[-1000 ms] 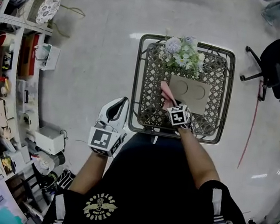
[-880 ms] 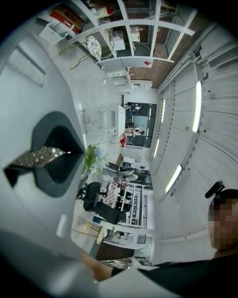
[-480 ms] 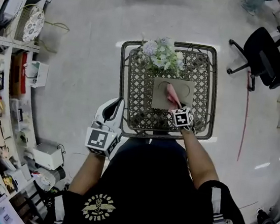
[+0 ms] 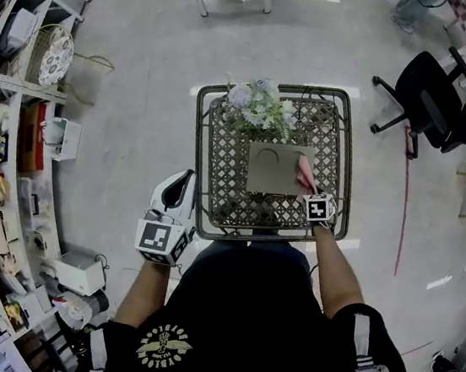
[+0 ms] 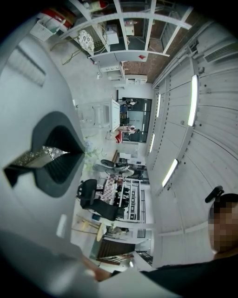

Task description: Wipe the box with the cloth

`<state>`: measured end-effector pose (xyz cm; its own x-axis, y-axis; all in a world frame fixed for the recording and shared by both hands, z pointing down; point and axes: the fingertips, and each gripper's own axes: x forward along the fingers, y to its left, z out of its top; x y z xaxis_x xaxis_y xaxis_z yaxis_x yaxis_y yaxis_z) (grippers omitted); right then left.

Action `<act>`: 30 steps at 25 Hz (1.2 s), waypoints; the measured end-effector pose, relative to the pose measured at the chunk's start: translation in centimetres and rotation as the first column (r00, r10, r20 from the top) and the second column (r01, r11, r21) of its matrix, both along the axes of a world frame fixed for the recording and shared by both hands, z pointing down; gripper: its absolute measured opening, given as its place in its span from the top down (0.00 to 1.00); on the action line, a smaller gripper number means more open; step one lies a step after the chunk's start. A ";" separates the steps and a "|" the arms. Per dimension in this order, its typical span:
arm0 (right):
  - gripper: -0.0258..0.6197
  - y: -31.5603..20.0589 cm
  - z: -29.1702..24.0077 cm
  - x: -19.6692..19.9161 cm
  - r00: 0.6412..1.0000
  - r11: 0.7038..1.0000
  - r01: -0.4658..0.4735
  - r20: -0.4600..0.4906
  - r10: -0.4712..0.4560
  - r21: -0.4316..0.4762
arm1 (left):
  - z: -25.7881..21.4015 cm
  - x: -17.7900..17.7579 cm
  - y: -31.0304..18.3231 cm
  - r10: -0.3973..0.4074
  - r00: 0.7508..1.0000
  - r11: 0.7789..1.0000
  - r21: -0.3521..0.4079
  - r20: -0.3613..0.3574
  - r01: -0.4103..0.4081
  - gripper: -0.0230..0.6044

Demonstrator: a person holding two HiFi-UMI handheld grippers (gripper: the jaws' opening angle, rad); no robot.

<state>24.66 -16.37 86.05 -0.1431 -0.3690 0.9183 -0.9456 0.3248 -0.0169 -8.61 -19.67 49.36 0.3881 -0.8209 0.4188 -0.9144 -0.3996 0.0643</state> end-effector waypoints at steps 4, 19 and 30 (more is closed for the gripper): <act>0.93 0.3 -0.7 0.1 1.000 1.000 -0.011 0.021 0.011 0.008 | -1.4 -0.4 -0.1 -0.009 1.000 1.000 0.028 -0.003 0.009 0.96; 0.93 -1.1 -20.2 -1.2 0.957 0.909 -0.186 0.279 0.081 0.374 | -7.8 -1.8 1.5 0.025 0.999 0.986 0.168 -0.026 -0.020 0.96; 0.93 -0.9 -39.4 -1.5 0.917 0.673 -0.286 0.399 -0.015 0.682 | -15.7 -2.2 1.0 0.060 0.997 0.947 0.317 -0.047 -0.042 0.96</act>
<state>23.14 -17.28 46.60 -0.2819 -0.9252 0.2540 -0.9551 0.2453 -0.1665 -10.79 -18.66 33.70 0.4479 -0.8863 0.1181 -0.8910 -0.4534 -0.0229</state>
